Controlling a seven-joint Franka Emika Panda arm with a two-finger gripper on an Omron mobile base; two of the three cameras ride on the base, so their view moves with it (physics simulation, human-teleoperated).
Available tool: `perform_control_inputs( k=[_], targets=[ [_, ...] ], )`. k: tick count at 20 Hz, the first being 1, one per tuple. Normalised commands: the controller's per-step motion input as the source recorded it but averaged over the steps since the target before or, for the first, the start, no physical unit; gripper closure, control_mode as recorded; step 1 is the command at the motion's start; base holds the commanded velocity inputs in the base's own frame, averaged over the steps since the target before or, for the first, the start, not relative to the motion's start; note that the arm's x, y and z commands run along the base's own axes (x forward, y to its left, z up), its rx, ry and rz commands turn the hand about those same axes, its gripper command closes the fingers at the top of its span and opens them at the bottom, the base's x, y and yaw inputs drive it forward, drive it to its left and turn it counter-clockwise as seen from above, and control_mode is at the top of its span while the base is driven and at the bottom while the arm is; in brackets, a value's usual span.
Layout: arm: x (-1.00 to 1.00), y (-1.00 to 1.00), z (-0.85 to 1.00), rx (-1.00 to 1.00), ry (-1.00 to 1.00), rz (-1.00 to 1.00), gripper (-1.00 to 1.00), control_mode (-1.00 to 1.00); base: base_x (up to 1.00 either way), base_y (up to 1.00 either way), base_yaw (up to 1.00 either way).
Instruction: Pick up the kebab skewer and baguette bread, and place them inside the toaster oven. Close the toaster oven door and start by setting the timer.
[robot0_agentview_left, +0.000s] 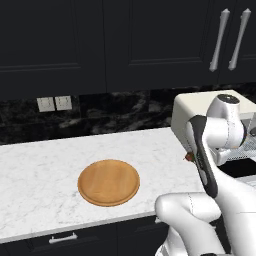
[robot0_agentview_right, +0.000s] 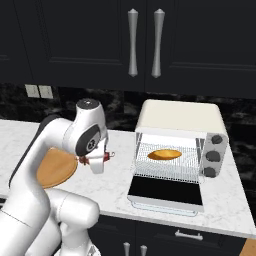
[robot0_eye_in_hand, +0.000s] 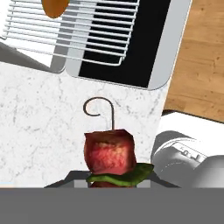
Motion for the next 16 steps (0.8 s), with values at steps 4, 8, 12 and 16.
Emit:
perform_control_inputs(
  k=[4, 8, 12, 16],
  targets=[
    [-0.06, -0.85, 0.26, 0.00, 0.00, -0.10, 1.00, -1.00, 0.00, 0.00, 0.00],
    [0.00, -0.87, 0.25, 0.00, 0.00, -0.10, 1.00, -1.00, 0.00, 0.00, 0.00],
    [0.00, -0.85, 0.10, 0.00, 0.00, -0.10, 1.00, -1.00, 0.00, 0.00, 0.00],
    [0.00, -0.84, 0.05, 0.00, 0.02, -0.09, 1.00, -1.00, 0.00, 0.00, 0.00]
  ],
)
